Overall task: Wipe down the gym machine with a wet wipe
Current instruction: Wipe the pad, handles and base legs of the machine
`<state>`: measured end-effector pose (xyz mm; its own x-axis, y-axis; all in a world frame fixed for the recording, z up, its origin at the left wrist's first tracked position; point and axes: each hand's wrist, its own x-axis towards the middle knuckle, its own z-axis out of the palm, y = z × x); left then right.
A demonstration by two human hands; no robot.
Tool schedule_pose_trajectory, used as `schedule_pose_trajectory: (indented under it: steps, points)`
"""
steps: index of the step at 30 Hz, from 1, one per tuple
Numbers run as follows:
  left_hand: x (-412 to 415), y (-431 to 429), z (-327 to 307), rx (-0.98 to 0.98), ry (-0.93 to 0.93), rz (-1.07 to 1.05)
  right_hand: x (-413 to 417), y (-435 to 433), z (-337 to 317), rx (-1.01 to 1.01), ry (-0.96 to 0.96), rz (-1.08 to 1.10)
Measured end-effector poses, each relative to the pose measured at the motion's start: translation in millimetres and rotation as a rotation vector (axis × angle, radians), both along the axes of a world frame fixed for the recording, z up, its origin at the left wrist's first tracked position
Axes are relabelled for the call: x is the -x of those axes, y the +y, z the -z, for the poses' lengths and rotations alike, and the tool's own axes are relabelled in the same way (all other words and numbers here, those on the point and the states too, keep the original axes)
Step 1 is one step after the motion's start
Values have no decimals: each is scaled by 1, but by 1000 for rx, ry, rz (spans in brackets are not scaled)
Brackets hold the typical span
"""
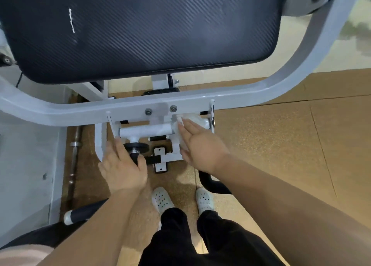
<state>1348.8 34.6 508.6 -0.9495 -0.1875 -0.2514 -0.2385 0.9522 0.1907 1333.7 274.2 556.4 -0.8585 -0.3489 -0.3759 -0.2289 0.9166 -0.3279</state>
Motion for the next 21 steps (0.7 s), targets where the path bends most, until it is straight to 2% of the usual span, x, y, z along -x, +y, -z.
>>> schedule_pose_trajectory:
  steps: [6, 9, 13, 16, 21]
  points:
    - [26, 64, -31, 76, 135, 552, -63, 42, 2, 128, 131, 295]
    - [59, 107, -46, 203, 113, 713, -66, 47, 2, 193, 117, 483]
    - [84, 131, -44, 280, -159, 759, -35, 39, 2, 481, -75, 689]
    - [86, 131, -50, 283, -258, 757, -8, 21, 9, 708, -206, 796]
    - [95, 133, -67, 313, -347, 790, -1, 8, 26, 784, -173, 896]
